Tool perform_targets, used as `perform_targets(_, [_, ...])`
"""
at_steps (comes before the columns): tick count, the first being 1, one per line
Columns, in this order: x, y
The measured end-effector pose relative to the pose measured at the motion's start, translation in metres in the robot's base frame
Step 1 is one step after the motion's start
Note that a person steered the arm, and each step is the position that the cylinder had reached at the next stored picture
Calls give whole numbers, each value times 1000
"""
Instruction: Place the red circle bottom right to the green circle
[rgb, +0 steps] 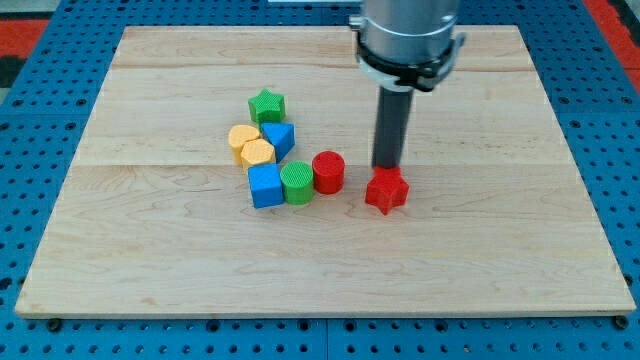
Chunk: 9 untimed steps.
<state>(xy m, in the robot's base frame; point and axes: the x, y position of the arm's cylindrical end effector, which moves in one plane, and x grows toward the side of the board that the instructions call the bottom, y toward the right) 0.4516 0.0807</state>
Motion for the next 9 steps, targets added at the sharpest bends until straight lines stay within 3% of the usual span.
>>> perform_targets(1, [-7, -6])
perform_targets(3, [-8, -122])
perform_targets(4, [8, -107])
perform_targets(6, [22, -1])
perform_targets(8, [59, -56])
perform_targets(9, [58, -56])
